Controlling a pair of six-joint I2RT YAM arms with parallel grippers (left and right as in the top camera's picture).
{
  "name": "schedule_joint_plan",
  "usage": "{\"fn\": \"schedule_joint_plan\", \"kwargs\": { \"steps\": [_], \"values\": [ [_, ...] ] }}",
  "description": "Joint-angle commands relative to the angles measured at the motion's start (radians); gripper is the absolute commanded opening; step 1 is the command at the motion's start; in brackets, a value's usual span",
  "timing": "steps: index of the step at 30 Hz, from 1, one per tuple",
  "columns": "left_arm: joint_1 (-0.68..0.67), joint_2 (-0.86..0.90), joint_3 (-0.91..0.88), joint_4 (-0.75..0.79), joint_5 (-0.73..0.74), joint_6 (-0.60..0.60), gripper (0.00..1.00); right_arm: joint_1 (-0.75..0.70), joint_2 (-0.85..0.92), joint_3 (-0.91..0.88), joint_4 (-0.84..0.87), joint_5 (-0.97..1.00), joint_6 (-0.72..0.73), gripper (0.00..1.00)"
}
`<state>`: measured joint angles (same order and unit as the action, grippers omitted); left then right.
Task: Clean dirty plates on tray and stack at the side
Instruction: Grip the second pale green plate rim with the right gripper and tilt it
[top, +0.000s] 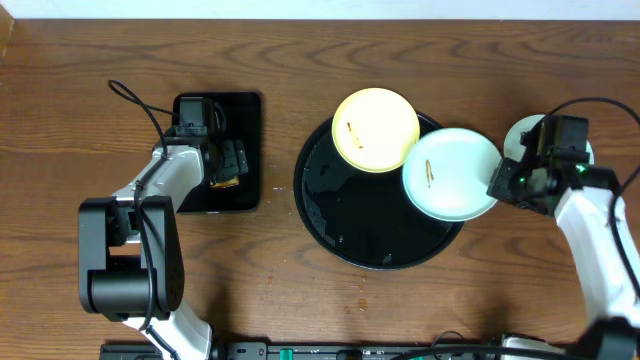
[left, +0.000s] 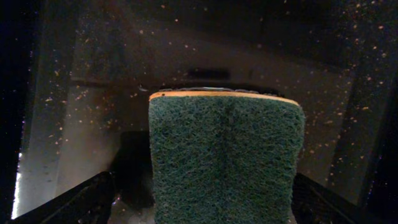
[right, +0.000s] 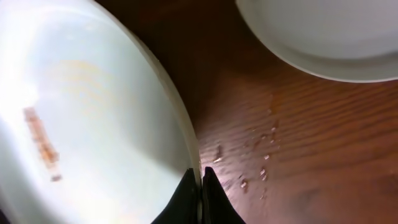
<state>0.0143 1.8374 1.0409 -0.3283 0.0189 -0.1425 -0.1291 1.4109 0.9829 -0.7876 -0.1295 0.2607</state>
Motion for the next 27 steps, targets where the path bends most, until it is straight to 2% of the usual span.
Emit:
{"fn": "schedule_joint_plan", "kwargs": {
  "steps": [1,9,13,23,24,25,27],
  "values": [
    [0.002,-0.003,-0.003,0.001,-0.012,-0.002,0.89,0.056,-0.055,0.022,-0.039,-0.047,0.047,0.01],
    [0.002,-0.003,-0.003,0.001,-0.012,-0.002,0.89,0.217,-0.037,-0.055,-0.008,-0.035,0.158,0.01],
    [0.002,-0.003,-0.003,0.001,-0.012,-0.002,0.89,0.277,-0.032,-0.151,0.099,-0.035,0.243,0.01],
    [0.002,-0.003,-0.003,-0.002,-0.012,-0.002,0.89,0.322,-0.032,-0.318,0.291,-0.021,0.315,0.02],
    [0.002,-0.003,-0.003,-0.002,-0.012,-0.002,0.89,0.322,-0.032,-0.327,0.304,-0.021,0.315,0.1],
    [0.002,-0.003,-0.003,-0.002,-0.012,-0.002,0.89,0.322,-0.032,-0.33,0.309,-0.021,0.313,0.22],
    [0.002,-0.003,-0.003,-0.002,-0.012,-0.002,0.89,0.322,-0.032,-0.325,0.316,-0.028,0.255,0.3]
  ]
}}
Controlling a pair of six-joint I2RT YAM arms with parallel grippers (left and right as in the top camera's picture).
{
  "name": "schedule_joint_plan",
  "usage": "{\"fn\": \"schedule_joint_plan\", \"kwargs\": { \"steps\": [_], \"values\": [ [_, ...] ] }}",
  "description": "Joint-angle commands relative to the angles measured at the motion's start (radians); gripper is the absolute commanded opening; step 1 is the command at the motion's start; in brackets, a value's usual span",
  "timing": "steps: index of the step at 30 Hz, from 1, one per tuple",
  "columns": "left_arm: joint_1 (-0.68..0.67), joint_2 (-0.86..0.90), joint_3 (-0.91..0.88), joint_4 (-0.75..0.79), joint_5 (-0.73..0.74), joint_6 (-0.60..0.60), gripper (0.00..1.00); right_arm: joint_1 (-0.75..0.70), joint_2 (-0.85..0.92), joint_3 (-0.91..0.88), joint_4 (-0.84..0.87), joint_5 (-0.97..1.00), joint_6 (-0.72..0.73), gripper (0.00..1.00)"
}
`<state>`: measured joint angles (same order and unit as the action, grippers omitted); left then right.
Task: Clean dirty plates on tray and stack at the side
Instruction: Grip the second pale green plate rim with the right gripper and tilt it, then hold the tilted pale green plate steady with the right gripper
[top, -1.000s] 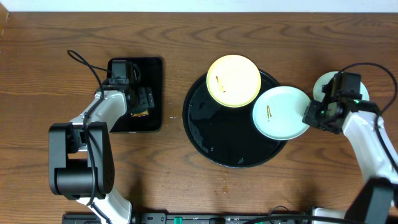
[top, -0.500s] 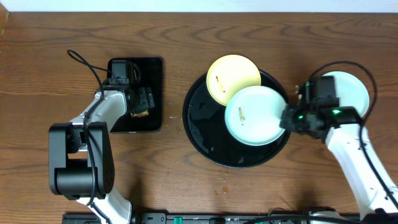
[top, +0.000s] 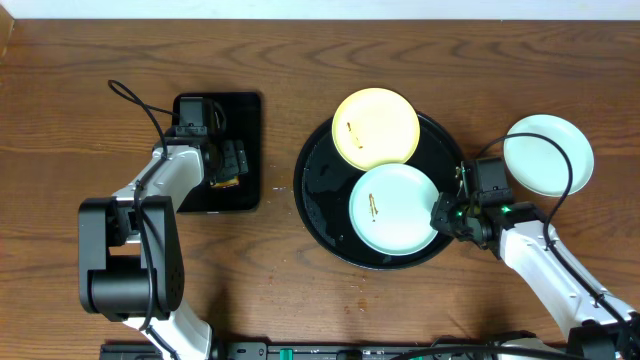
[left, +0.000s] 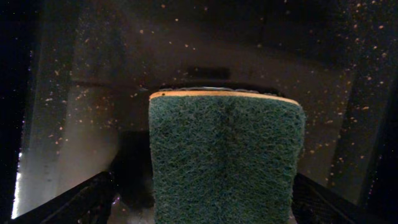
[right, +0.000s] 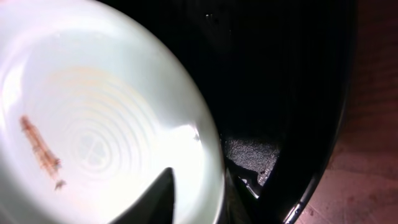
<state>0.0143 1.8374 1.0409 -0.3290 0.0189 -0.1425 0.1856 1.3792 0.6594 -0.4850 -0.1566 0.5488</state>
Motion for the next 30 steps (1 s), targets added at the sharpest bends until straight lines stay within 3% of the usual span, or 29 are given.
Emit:
{"fn": "schedule_joint_plan", "kwargs": {
  "steps": [1,4,7,12,14,23,30],
  "values": [
    [0.002,-0.003,-0.003,-0.002,-0.012,-0.002,0.89,0.005,-0.001,0.006,0.012,-0.01,-0.065,0.33],
    [0.002,-0.003,-0.003,-0.002,-0.012,-0.002,0.89,0.001,-0.001,0.059,-0.022,-0.032,-0.156,0.43],
    [0.002,-0.003,-0.003,-0.002,-0.012,-0.002,0.89,-0.002,-0.001,0.13,-0.059,-0.031,-0.281,0.46],
    [0.002,-0.003,-0.003,-0.002,-0.012,-0.002,0.89,-0.003,-0.001,0.192,-0.047,0.056,-0.436,0.4],
    [0.002,-0.003,-0.003,-0.002,-0.012,-0.002,0.9,-0.003,0.004,0.191,-0.034,0.081,-0.438,0.36],
    [0.002,-0.003,-0.003,-0.002,-0.012,-0.002,0.89,-0.001,0.094,0.167,-0.074,0.038,-0.438,0.35],
    [0.002,-0.003,-0.003,-0.002,-0.012,-0.002,0.89,-0.001,0.194,0.16,-0.116,-0.012,-0.41,0.27]
  ]
}}
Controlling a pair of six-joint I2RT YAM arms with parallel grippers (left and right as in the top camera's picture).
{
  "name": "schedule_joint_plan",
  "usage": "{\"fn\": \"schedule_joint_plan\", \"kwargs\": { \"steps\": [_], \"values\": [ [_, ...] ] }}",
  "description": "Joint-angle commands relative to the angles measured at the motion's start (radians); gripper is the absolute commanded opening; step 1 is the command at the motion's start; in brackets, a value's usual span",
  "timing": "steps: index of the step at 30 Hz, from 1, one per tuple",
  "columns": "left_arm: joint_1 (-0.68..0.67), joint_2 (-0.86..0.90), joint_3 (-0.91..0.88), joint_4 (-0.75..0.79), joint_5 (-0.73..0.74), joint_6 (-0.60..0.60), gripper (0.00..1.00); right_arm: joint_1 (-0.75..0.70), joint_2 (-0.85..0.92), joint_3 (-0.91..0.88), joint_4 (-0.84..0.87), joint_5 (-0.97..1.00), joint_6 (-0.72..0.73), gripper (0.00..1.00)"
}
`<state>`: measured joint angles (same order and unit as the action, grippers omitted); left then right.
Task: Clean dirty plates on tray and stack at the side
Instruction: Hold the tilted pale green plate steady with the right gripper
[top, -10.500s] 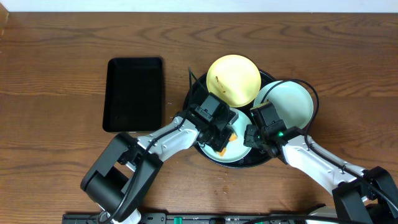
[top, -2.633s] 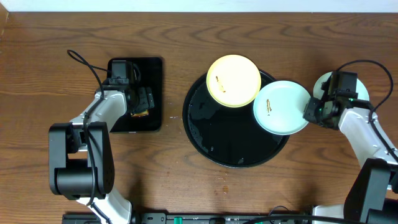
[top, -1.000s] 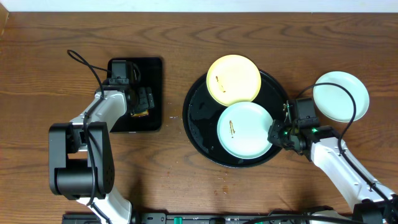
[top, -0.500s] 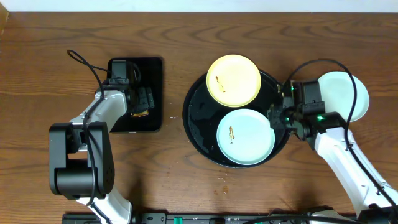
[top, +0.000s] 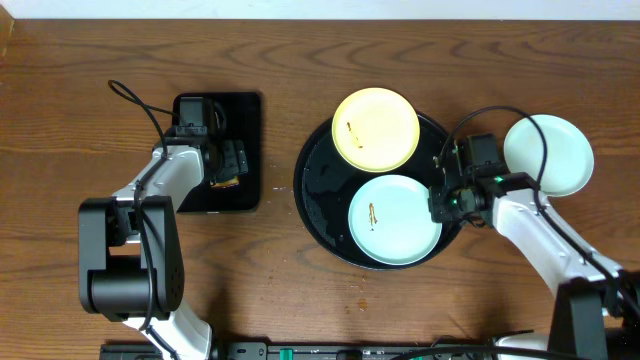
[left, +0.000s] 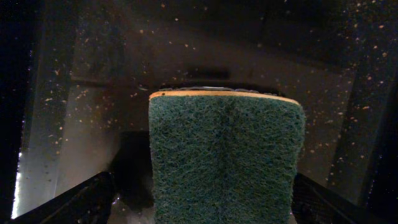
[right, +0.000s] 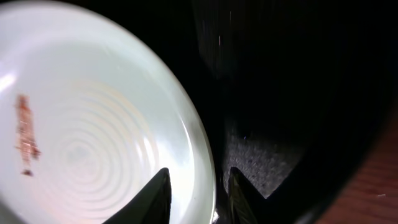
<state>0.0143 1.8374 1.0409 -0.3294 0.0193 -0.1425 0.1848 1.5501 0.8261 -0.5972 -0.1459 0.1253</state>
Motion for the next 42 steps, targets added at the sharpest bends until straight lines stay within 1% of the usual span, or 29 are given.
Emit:
{"fn": "schedule_joint_plan", "kwargs": {
  "steps": [1,8,17,18,26,31,34,37,38,40,42],
  "values": [
    [0.002,-0.003,-0.003,-0.001,-0.013,-0.002,0.89,0.0,0.033,-0.006,-0.005,-0.022,0.016,0.27],
    [0.002,-0.003,-0.003,-0.001,-0.013,-0.002,0.89,0.0,0.056,-0.017,0.003,-0.011,0.017,0.21],
    [0.002,-0.003,-0.003,-0.002,-0.013,-0.002,0.89,0.0,0.056,-0.039,0.039,0.027,0.042,0.02],
    [0.002,-0.003,-0.003,-0.001,-0.013,-0.002,0.89,0.0,0.056,-0.039,0.042,0.027,0.042,0.01],
    [0.002,-0.003,-0.003,0.004,-0.013,-0.002,0.89,0.0,0.056,-0.039,0.067,0.025,0.043,0.01],
    [0.002,-0.003,-0.003,0.049,-0.01,-0.002,0.89,0.0,0.056,-0.039,0.065,0.025,0.043,0.01],
    [0.002,-0.003,-0.003,0.024,0.06,-0.002,0.89,0.0,0.056,-0.039,0.065,0.025,0.043,0.02],
    [0.002,0.002,-0.003,-0.004,0.082,-0.002,0.89,0.0,0.056,-0.039,0.065,0.025,0.043,0.02],
    [0.002,0.002,-0.003,-0.023,0.082,-0.002,0.98,0.0,0.056,-0.039,0.065,0.025,0.043,0.02],
    [0.002,0.003,-0.003,-0.051,0.081,-0.002,0.98,0.0,0.056,-0.039,0.066,0.025,0.043,0.02],
    [0.002,0.003,-0.003,-0.046,0.082,-0.002,0.98,0.0,0.056,-0.039,0.066,0.025,0.043,0.02]
  ]
}}
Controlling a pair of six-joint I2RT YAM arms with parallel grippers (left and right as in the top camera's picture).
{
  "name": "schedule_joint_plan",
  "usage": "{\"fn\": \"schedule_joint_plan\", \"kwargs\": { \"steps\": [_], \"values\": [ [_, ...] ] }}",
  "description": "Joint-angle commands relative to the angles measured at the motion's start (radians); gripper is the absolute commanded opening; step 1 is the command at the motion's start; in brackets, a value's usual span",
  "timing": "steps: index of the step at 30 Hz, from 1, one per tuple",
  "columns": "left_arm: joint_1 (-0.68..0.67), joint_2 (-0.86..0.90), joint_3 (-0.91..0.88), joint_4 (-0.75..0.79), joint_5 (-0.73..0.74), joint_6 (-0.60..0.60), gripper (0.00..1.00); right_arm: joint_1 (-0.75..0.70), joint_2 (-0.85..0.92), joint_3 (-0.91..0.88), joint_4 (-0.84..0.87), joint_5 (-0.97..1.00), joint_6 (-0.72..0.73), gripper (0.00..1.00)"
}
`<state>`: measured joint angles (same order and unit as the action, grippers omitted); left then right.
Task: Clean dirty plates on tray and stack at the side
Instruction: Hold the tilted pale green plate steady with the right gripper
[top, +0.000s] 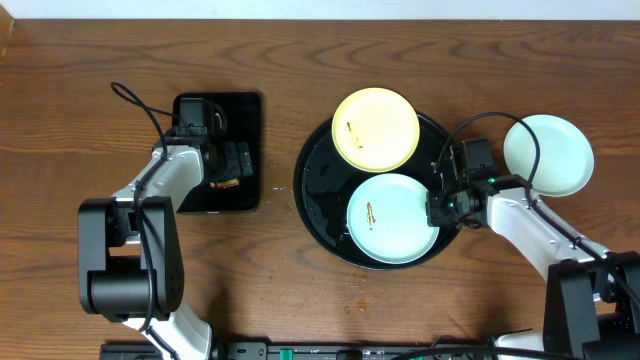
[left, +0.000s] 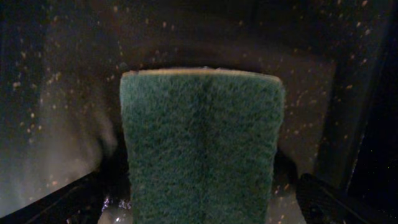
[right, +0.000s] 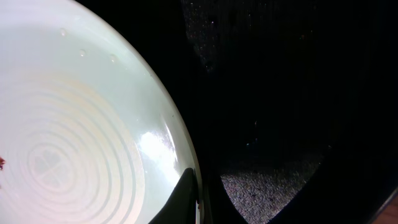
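Note:
A pale green plate (top: 390, 232) with a brown streak lies in the round black tray (top: 320, 200), at its near right. My right gripper (top: 437, 212) is at the plate's right edge, and the right wrist view shows it (right: 198, 202) shut on the rim of the plate (right: 74, 137). A yellow plate (top: 375, 130) with brown marks lies at the back of the tray. A green sponge (left: 202, 143) stands in the small black tray (top: 245, 110) on the left. My left gripper (left: 202, 208) is open around it, with a gap on each side.
One pale plate (top: 548, 155) lies on the wooden table right of the round tray, behind my right arm. A black cable runs from the left arm across the table at the back left.
My right gripper, then open astride the pale green plate's rim, is now shut on it. The sponge sits higher in the left wrist view, so the left gripper has shifted over it.
At first my right gripper held the pale green plate by its rim over the round tray's right edge. Then the plate lay in the tray with the jaws open at its rim. Now they grip the rim again. The left gripper stayed open around the sponge.

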<state>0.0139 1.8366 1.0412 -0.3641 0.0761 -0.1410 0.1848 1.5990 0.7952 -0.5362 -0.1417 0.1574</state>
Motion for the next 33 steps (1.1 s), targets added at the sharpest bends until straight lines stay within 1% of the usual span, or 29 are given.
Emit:
{"fn": "schedule_joint_plan", "kwargs": {
  "steps": [1,3,4,5,6,7,9,11,12,13,14,15,16,18,19,21,23,25,26,28,29,33],
  "values": [
    [0.002,0.004,-0.003,-0.003,0.026,-0.003,0.98,0.0,0.008,-0.008,0.005,0.021,0.011,0.03],
    [0.002,0.004,-0.003,0.012,0.025,-0.003,0.98,0.0,0.008,-0.008,0.005,0.021,0.011,0.03],
    [0.002,0.004,-0.003,0.012,0.025,0.002,0.92,0.0,0.008,-0.008,0.005,0.021,0.011,0.04],
    [0.002,0.004,-0.003,0.013,0.024,0.013,0.6,0.0,0.008,-0.008,0.006,0.021,0.011,0.05],
    [0.002,0.005,-0.003,0.013,0.024,0.013,0.43,0.0,0.008,-0.008,0.006,0.021,0.011,0.05],
    [0.002,0.006,-0.003,0.013,0.024,0.013,0.28,0.0,0.008,-0.008,0.006,0.021,0.011,0.06],
    [0.002,0.006,-0.003,0.014,0.024,0.013,0.08,0.0,0.008,-0.008,0.006,0.021,0.011,0.06],
    [0.002,0.006,-0.003,0.018,0.024,0.013,0.1,0.0,0.008,-0.008,0.007,0.021,0.011,0.07],
    [0.002,0.006,-0.003,0.026,0.024,0.013,0.25,0.0,0.008,-0.008,0.008,0.021,0.011,0.07],
    [0.002,0.006,-0.003,0.037,0.024,0.013,0.65,0.0,0.008,-0.008,0.008,0.021,0.011,0.07],
    [0.002,0.006,-0.003,0.055,0.024,0.013,0.89,0.0,0.008,-0.008,0.008,0.021,0.011,0.06],
    [0.002,0.006,-0.003,0.075,0.024,0.013,0.89,0.0,0.008,-0.008,0.009,0.021,0.011,0.07],
    [0.002,0.006,-0.003,0.087,0.024,0.012,0.86,0.0,0.008,-0.008,0.009,0.021,0.011,0.07],
    [0.002,0.006,-0.003,0.11,0.024,0.012,0.44,0.0,0.008,-0.008,0.01,0.021,0.011,0.07],
    [0.002,0.007,-0.003,0.119,0.024,0.012,0.35,0.0,0.008,-0.008,0.01,0.021,0.011,0.07],
    [0.002,0.008,-0.003,0.135,0.024,0.013,0.28,0.0,0.008,-0.008,0.01,0.021,0.011,0.07],
    [0.002,0.013,-0.003,0.155,0.021,0.012,0.19,0.002,0.008,-0.008,0.013,0.021,0.011,0.08],
    [0.002,0.024,-0.003,0.173,0.009,0.012,0.19,0.002,0.008,-0.008,0.013,0.021,0.011,0.08],
    [0.002,0.029,-0.003,0.177,0.009,0.013,0.3,0.002,0.008,-0.008,0.013,0.021,0.011,0.08],
    [0.002,0.035,-0.003,0.188,0.009,0.013,0.84,0.002,0.008,-0.008,0.013,0.021,0.011,0.08],
    [0.002,0.035,-0.003,0.192,0.009,0.013,0.89,0.002,0.008,-0.008,0.013,0.021,0.011,0.08],
    [0.002,0.035,-0.003,0.213,0.01,0.012,0.89,0.002,0.008,-0.008,0.014,0.021,0.011,0.08]
  ]
}}
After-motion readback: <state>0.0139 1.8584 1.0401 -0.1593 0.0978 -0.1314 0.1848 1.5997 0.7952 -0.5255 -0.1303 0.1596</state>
